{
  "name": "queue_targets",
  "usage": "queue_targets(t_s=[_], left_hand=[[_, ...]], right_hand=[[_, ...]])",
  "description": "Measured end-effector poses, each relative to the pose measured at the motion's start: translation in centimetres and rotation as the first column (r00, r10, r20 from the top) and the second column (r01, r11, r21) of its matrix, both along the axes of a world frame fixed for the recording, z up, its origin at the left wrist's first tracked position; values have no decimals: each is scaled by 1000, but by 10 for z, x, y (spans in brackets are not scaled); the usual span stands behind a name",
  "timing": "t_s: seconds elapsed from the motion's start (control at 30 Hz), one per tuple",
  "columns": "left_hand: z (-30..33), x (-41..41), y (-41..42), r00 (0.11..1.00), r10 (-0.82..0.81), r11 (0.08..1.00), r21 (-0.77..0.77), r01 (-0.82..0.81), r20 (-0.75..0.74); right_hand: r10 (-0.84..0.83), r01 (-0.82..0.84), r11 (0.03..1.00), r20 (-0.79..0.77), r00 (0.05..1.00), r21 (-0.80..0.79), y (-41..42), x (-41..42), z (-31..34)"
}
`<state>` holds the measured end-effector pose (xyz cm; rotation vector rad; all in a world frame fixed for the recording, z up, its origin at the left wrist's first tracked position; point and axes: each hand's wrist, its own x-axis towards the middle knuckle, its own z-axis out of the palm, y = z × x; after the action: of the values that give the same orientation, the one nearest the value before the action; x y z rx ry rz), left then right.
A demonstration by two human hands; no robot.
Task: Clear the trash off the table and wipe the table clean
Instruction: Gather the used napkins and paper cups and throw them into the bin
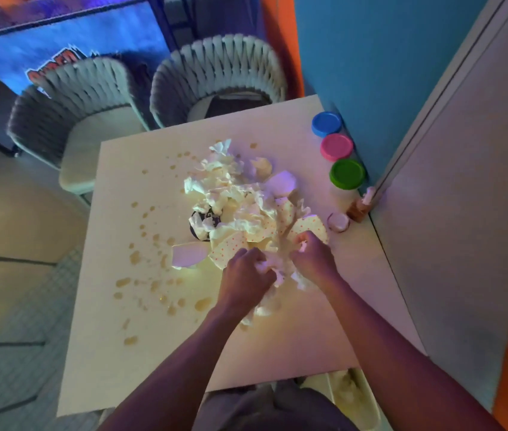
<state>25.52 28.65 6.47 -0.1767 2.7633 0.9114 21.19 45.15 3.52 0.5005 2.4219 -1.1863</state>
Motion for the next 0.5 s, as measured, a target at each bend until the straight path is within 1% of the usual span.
queue_targets(t_s=[0.07, 0.13, 0.3, 0.5], left_hand=[[3, -1, -13, 999, 40, 999, 3, -40, 2], [3, -3, -29, 998, 63, 998, 8, -63, 0], [0, -8, -61, 998, 59, 997, 43, -59, 3], [-7, -28, -90, 1000, -25, 998, 64, 24, 19]], right_hand=[[94, -93, 994, -11, 996, 59, -12, -5, -5], [125, -125, 987, 5, 992, 99, -25, -10, -11], [52, -61, 979, 50, 997, 195, -48, -15, -19], [4, -24, 949, 62, 998, 313, -63, -20, -27]])
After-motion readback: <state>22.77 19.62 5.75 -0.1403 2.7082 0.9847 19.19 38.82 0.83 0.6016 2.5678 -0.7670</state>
